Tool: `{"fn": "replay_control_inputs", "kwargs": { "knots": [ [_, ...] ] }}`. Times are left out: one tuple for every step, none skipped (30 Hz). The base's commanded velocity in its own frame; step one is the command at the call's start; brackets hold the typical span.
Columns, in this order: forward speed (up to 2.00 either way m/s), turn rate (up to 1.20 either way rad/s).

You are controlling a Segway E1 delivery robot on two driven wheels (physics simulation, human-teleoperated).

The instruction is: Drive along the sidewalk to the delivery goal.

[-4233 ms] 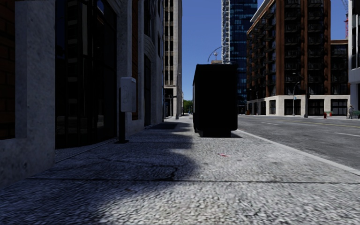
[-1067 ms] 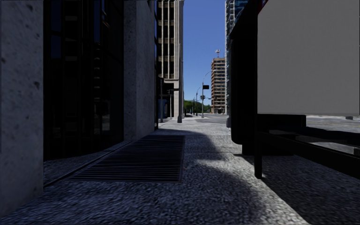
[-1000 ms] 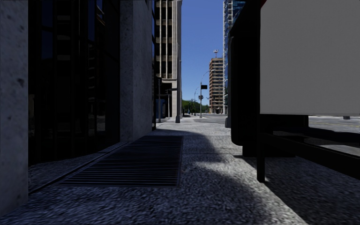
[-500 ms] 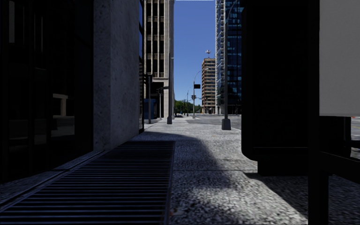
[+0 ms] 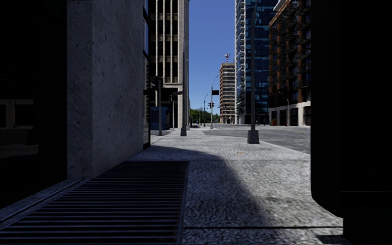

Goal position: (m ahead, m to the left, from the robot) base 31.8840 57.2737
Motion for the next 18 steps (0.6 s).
{"fn": "replay_control_inputs", "kwargs": {
  "knots": [
    [2.0,0.0],
    [2.0,0.0],
    [2.0,0.0],
    [2.0,0.0],
    [2.0,0.0],
    [2.0,0.0],
    [2.0,0.0],
    [2.0,0.0],
    [2.0,0.0],
    [2.0,0.0],
    [2.0,0.0],
    [2.0,0.0],
    [2.0,0.0],
    [2.0,0.0],
    [2.0,0.0],
    [2.0,0.0],
    [2.0,0.0],
    [2.0,0.0]
  ]
}}
